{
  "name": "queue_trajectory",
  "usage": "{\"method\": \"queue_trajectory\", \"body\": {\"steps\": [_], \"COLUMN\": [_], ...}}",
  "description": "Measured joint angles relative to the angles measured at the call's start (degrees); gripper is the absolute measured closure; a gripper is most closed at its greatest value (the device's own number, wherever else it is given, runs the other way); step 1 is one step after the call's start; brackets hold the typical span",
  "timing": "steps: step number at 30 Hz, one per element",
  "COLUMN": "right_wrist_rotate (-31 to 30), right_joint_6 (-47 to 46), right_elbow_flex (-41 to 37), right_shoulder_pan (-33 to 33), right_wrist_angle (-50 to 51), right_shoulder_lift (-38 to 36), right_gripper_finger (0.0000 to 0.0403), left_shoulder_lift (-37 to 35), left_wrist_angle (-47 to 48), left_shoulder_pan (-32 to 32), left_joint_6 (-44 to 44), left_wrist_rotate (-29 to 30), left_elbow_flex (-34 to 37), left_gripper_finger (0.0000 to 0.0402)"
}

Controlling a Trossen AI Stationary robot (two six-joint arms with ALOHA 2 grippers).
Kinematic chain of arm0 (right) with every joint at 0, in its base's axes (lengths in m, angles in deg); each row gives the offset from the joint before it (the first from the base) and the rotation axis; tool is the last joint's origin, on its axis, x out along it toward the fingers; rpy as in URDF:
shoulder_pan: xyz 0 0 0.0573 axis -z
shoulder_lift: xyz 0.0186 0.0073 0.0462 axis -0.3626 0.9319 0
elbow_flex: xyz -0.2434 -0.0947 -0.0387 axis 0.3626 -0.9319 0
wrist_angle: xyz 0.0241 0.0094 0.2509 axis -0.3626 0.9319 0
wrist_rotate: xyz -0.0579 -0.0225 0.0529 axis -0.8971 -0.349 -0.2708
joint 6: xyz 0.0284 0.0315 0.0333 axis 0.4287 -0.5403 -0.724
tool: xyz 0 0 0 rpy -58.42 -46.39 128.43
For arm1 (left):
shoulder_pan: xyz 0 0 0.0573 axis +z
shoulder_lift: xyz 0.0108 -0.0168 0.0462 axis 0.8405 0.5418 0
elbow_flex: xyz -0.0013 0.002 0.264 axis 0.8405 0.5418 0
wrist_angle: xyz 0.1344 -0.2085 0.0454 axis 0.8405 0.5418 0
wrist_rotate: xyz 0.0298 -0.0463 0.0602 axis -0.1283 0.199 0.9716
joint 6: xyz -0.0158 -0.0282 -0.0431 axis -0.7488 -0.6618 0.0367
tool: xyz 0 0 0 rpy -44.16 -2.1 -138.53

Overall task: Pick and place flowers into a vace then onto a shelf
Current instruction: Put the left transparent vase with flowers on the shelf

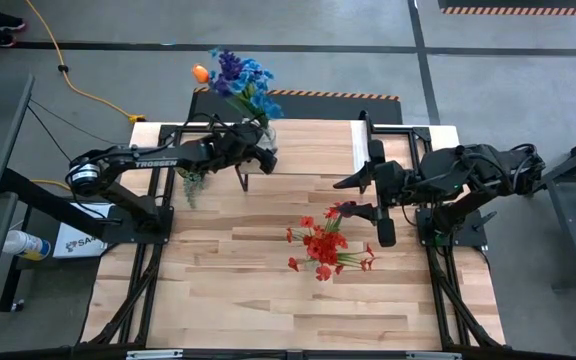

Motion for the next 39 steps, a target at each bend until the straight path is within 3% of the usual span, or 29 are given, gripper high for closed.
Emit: {"method": "queue_trajectory", "body": {"steps": [4,15,39], "right_wrist_rotate": [0.0,-0.48,-0.63], "right_joint_6": [0.0,0.2,0.66], "right_elbow_flex": [0.0,0.0,0.0], "right_shoulder_pan": [0.02,0.02,0.02], "right_wrist_angle": [-0.04,-0.17,-0.2], "right_shoulder_lift": [0.0,0.0,-0.02], "right_gripper_finger": [0.021,0.021,0.021], "left_shoulder_lift": [0.0,-0.02,-3.73], "left_wrist_angle": [1.88,2.29,1.86], "left_shoulder_pan": [-0.08,-0.99,-1.68], "left_joint_6": [-0.19,0.07,-0.26], "left_wrist_rotate": [0.12,-0.27,-0.49], "left_elbow_flex": [-0.1,-0.1,0.16], "left_gripper_finger": [0.0014,0.006,0.0052]}}
